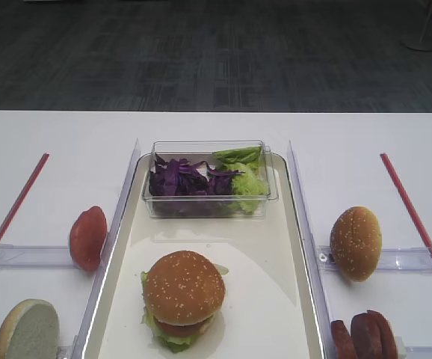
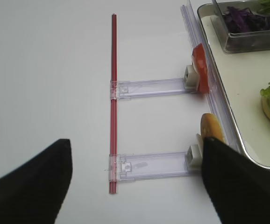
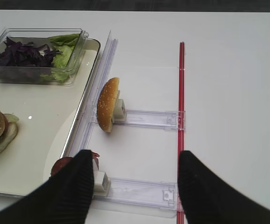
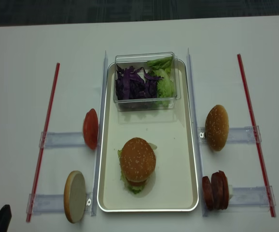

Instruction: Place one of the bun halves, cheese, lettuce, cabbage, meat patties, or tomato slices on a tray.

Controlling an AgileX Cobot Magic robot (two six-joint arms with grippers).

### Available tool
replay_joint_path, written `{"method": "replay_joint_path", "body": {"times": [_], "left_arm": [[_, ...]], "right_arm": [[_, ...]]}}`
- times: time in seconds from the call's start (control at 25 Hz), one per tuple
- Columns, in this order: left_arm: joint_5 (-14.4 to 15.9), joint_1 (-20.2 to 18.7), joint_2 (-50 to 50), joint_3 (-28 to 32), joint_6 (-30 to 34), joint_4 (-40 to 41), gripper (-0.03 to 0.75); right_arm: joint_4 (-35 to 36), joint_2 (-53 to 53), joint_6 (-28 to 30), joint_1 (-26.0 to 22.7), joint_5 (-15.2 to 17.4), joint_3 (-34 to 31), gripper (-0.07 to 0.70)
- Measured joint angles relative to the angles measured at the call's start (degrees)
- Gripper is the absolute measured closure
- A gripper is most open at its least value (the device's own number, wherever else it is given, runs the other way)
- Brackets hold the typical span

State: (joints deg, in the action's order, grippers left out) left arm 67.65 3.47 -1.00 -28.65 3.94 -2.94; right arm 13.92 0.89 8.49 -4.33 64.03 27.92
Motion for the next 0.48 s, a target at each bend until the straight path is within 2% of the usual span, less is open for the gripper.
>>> {"method": "replay_joint_path", "body": {"times": [0.48], "left_arm": [[0.0, 0.0, 0.0, 0.0, 0.0, 0.0, 0.176]], "right_arm": [[0.0, 0.0, 0.0, 0.0, 0.0, 0.0, 0.197]]}}
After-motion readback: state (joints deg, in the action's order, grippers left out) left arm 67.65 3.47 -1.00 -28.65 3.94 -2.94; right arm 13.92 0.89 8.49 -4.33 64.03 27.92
